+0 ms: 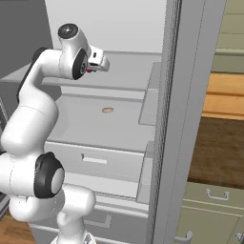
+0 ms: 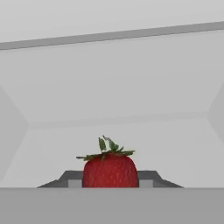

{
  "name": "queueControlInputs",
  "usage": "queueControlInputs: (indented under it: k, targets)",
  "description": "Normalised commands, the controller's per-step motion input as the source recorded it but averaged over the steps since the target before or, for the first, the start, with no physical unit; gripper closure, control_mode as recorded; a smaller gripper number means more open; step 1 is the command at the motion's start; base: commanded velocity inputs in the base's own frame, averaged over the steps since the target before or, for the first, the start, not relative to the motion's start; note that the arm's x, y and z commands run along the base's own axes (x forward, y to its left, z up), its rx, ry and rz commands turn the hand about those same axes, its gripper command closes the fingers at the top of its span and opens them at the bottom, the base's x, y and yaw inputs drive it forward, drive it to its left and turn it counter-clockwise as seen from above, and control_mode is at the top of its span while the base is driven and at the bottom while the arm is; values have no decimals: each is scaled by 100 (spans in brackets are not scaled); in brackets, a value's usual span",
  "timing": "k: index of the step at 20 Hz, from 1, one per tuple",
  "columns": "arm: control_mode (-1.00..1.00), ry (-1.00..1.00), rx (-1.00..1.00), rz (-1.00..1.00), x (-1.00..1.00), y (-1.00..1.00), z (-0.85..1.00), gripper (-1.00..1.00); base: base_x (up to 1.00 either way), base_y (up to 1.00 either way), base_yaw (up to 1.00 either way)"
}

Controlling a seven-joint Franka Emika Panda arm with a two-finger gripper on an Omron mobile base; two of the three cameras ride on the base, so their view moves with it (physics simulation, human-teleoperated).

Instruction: Take the strawberry from the fridge and place it on top of the pancake, located on the dining counter.

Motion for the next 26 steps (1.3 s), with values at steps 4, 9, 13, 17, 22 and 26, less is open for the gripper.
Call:
queueControlInputs:
  k: [4, 9, 13, 17, 22, 26]
  targets:
    - [-100, -9, 0, 2, -62, 2, 11, 100, 0, 0, 0]
    - [-100, -5, 0, 0, -99, 6, 21, 100, 0, 0, 0]
    - [-100, -2, 0, 0, -100, 5, 4, 100, 0, 0, 0]
    - [-100, 0, 0, 0, -100, 5, 2, 100, 0, 0, 0]
    - [-100, 0, 0, 0, -98, 1, 0, 100, 0, 0, 0]
    - [-100, 0, 0, 1, -86, 1, 0, 100, 0, 0, 0]
